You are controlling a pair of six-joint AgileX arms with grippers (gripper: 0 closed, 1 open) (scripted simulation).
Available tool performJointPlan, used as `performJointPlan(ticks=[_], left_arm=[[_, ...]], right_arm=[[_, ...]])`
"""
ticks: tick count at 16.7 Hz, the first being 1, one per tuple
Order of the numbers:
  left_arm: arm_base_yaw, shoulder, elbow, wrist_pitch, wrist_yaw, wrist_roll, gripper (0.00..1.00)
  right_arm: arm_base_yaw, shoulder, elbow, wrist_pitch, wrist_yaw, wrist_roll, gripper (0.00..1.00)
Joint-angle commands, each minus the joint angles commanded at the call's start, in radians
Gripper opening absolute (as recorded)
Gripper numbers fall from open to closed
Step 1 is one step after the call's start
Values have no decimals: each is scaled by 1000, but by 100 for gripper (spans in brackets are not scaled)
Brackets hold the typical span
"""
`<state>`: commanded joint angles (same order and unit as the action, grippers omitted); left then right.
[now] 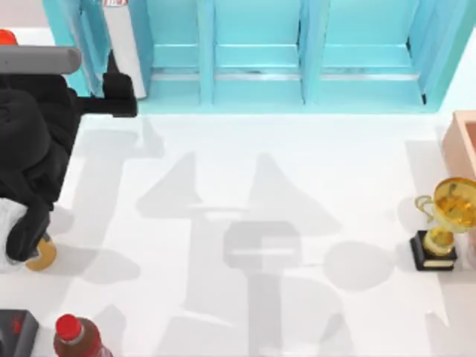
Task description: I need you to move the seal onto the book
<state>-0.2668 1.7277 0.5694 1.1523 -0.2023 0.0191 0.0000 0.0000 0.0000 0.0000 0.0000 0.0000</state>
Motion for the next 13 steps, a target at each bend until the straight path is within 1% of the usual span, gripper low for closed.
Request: performJointPlan(ticks=[3, 6, 9, 13], left_arm=[[-40, 265, 92, 179, -25, -3, 100], [-60, 438, 153, 298, -41, -2, 100], [-58, 517, 179, 352, -49, 0, 100], [-57, 522, 181, 355, -49, 1, 100]], right_arm=[[0, 0, 0, 0, 0, 0, 100], [0, 0, 0, 0, 0, 0, 100], [0, 0, 0, 0, 0, 0, 100], [0, 0, 0, 0, 0, 0, 100]])
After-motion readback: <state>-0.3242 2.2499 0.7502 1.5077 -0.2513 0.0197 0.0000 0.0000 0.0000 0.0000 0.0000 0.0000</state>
